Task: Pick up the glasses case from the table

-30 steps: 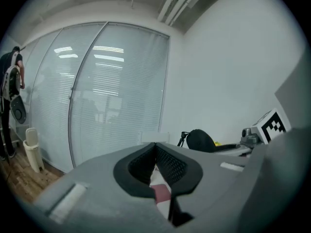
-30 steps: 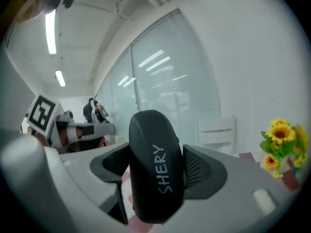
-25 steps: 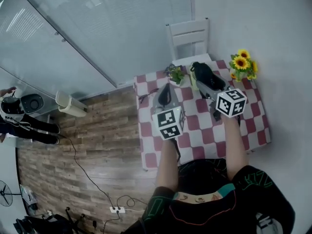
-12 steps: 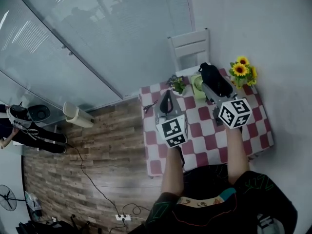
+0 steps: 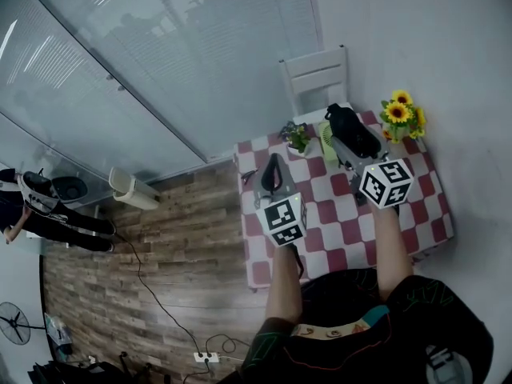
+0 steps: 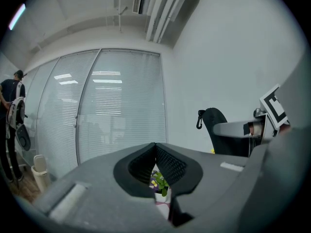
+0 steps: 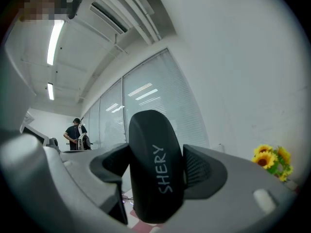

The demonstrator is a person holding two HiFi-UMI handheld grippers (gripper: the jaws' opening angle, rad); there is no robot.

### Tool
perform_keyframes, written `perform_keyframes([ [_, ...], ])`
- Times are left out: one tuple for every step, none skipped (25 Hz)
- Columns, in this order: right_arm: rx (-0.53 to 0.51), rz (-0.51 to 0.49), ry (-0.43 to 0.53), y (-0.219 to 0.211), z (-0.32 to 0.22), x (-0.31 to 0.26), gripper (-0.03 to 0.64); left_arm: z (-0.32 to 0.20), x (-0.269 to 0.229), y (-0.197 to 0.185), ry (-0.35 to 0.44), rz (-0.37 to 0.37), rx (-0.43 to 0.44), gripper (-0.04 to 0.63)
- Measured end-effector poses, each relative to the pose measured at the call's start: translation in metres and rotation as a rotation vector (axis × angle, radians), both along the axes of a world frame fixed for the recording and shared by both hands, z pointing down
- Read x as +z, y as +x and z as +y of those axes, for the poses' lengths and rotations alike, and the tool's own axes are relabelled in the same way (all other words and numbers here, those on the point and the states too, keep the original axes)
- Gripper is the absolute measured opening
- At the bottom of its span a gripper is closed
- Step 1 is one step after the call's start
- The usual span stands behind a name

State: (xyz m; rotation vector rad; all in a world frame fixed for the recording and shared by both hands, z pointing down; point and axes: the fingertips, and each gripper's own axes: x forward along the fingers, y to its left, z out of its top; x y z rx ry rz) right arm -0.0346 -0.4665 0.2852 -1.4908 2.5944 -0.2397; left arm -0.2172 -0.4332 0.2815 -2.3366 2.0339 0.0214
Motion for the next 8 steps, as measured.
perform_keyframes([
  [-0.001,0.0,-0.001,-0.002,0.002,0.0,0.344,0.003,0.002,-0.003,-0.01,0.0,-0.005,0.006],
  [-0.003,0.002,-0.002,-0.003,0.003,-0.001,0.344,0.005,0.004,-0.007,-0.024,-0.002,-0.014,0.006],
  [-0.005,0.007,-0.003,-0.005,0.003,-0.001,0.344,0.006,0.005,-0.011,-0.037,-0.003,-0.024,0.006],
  [-0.007,0.011,-0.002,-0.007,0.001,-0.002,0.344,0.006,0.007,-0.015,-0.047,0.0,-0.032,0.006],
  [-0.009,0.014,0.0,-0.009,-0.001,-0.002,0.344,0.004,0.007,-0.017,-0.051,0.006,-0.037,0.006],
  [-0.011,0.016,0.003,-0.011,-0.004,-0.002,0.344,0.002,0.008,-0.019,-0.052,0.012,-0.04,0.006],
  [-0.012,0.018,0.007,-0.013,-0.007,-0.003,0.344,0.0,0.008,-0.021,-0.051,0.017,-0.043,0.006],
  [-0.013,0.02,0.011,-0.014,-0.011,-0.003,0.344,-0.002,0.008,-0.022,-0.05,0.022,-0.046,0.006],
])
